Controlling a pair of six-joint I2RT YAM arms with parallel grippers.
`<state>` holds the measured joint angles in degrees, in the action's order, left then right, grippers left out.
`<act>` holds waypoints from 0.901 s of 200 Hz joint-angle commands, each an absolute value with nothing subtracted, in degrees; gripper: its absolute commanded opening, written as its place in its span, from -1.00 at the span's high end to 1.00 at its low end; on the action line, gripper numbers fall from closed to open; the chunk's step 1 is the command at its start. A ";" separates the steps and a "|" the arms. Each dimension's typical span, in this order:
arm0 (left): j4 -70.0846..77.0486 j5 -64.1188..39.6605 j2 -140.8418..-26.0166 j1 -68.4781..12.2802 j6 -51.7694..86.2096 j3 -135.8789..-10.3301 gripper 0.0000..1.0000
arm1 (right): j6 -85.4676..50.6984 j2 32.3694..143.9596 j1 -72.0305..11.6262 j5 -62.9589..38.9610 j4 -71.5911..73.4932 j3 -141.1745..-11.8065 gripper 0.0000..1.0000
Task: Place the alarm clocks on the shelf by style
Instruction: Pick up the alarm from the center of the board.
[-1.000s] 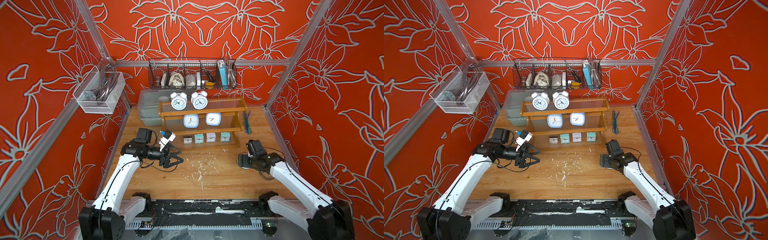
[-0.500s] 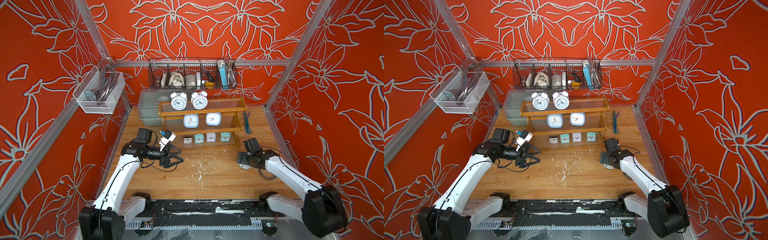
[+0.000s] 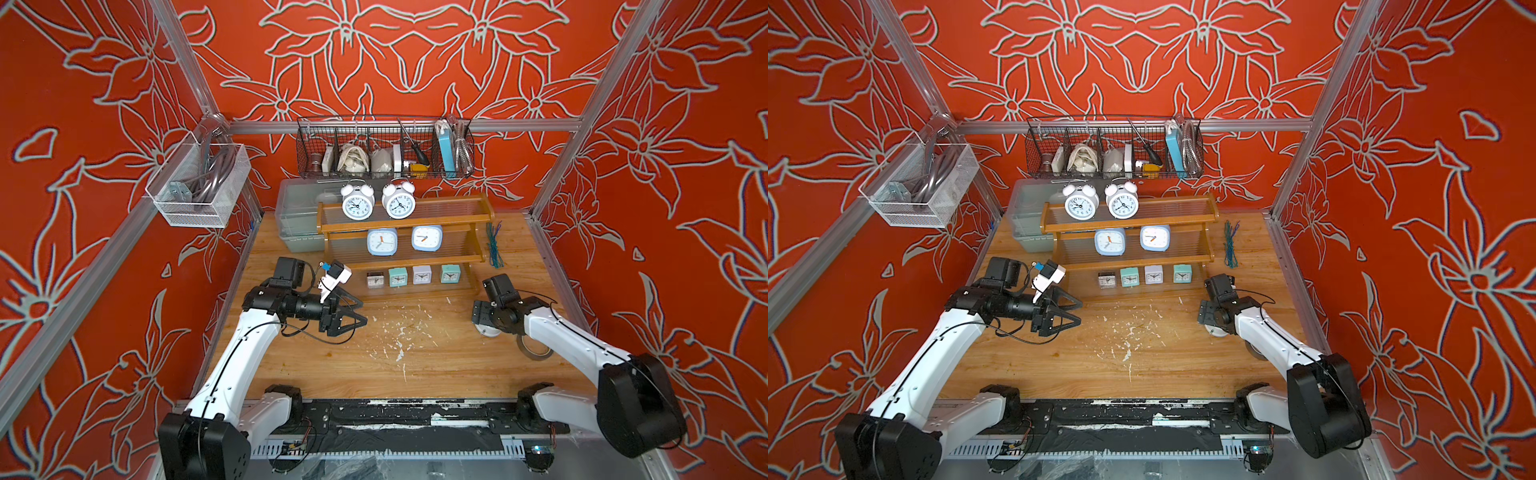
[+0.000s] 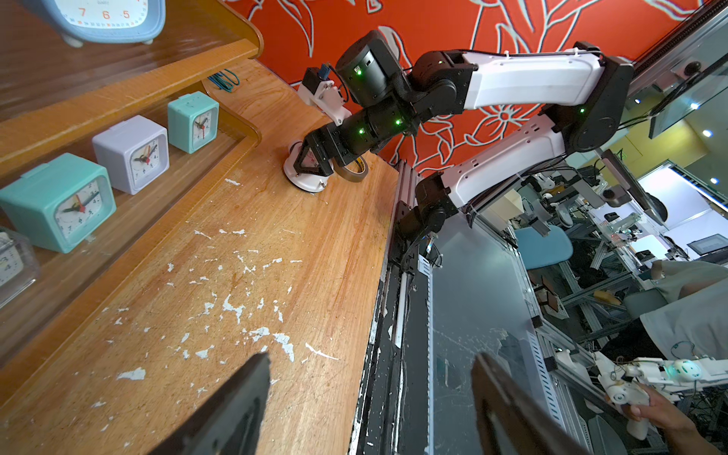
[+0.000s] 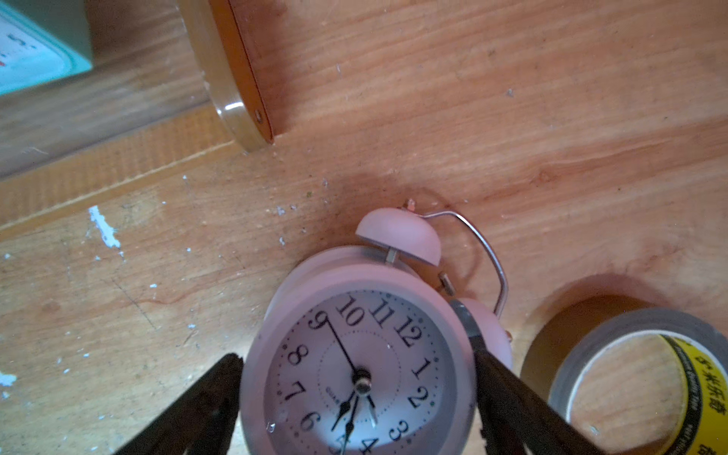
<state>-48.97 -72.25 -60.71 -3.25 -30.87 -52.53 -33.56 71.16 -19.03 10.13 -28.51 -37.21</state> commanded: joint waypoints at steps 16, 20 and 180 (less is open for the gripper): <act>-48.95 -72.77 -60.16 -2.81 -30.96 -52.05 -0.61 | -32.90 73.31 -18.72 9.19 -27.62 -36.04 -0.86; -48.93 -72.77 -60.20 -2.81 -30.96 -52.11 -0.61 | -32.76 73.37 -18.73 9.14 -27.53 -35.98 -0.86; -47.45 -68.13 -63.78 -5.99 -14.66 -57.06 -0.67 | -18.87 47.47 -32.42 -0.69 -24.64 -37.89 -0.34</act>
<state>-47.99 -70.41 -62.78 -4.32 -21.15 -54.81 -23.00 49.28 -27.92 0.75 -27.79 -35.99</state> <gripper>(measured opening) 0.835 0.858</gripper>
